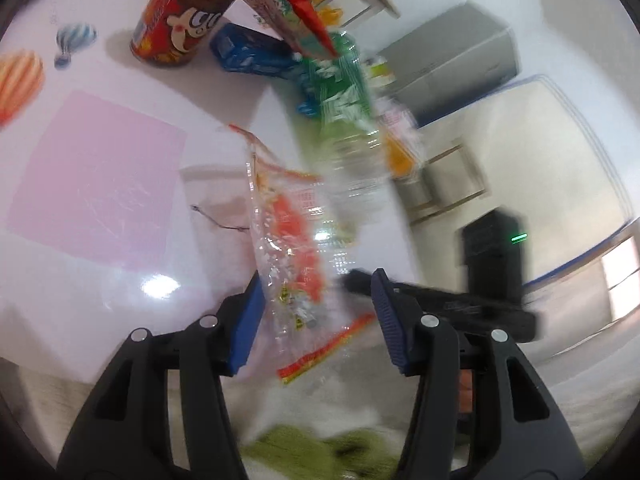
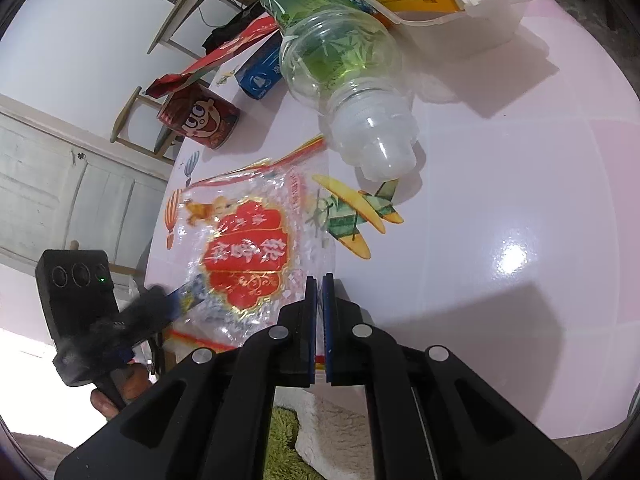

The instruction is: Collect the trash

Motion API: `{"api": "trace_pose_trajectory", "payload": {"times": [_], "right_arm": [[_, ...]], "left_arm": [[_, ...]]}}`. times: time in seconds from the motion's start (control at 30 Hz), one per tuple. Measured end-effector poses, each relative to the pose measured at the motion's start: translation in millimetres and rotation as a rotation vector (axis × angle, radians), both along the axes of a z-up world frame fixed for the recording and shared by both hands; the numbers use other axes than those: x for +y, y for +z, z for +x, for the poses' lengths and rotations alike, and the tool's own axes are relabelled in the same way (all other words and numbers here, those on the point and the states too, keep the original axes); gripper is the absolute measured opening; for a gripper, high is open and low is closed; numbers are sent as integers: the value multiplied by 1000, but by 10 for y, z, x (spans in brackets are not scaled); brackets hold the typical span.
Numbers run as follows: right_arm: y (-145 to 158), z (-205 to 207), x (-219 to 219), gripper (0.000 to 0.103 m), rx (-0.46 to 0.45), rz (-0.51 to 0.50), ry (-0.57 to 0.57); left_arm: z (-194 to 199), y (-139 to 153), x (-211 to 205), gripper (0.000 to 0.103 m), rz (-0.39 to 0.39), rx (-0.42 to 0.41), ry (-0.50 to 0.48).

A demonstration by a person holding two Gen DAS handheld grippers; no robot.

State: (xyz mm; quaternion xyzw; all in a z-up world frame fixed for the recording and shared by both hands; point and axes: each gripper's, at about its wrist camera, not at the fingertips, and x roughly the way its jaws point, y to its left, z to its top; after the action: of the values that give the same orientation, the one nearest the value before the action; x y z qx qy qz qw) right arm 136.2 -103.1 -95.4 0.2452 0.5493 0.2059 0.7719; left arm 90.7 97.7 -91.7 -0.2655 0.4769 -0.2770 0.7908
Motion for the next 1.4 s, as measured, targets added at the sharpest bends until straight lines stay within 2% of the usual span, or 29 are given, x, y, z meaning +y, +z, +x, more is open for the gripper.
{"api": "trace_pose_trajectory", "payload": {"times": [0.13,0.27,0.37,0.47,0.53,0.6,0.67,0.8,0.83,0.93,1.1,1.13,1.23,1.4], "right_arm": [[16,-7,19,4,-20,-9,6],[129,-30,3,7,-62,-35,14],[419,-91,-97,10,-179,-94,8],[855,-109,-328,30,-344,-147,-55],[1099,-25,-488,53,-425,-186,-111],[1251,112,-630,57,-456,-234,-171],[1339,267,-676,65,-484,-285,-188],[1318,580,-489,77,-523,-471,-123],[1269,673,-431,77,-528,-523,-111],[1088,891,-392,77,-494,-581,-92],[853,1067,-459,75,-415,-584,-92],[831,1084,-464,65,-405,-585,-100],[829,1064,-475,46,-397,-584,-121],[837,1006,-493,19,-398,-587,-143]], "left_arm": [[30,-24,-123,23,126,-23,-12],[18,-8,-133,18,203,-53,-5],[16,-4,-125,17,238,-69,1],[21,10,-106,16,260,-77,7],[26,6,-86,16,258,-76,10],[30,-2,-64,16,248,-72,16],[27,-2,-51,16,246,-72,23],[12,-4,-53,16,243,-70,29],[10,-3,-56,16,242,-69,29],[5,-2,-47,16,240,-68,26],[15,-1,-45,16,235,-66,21],[13,0,-44,16,236,-67,20],[12,4,-44,16,239,-69,19],[9,5,-50,16,242,-73,19]]}}
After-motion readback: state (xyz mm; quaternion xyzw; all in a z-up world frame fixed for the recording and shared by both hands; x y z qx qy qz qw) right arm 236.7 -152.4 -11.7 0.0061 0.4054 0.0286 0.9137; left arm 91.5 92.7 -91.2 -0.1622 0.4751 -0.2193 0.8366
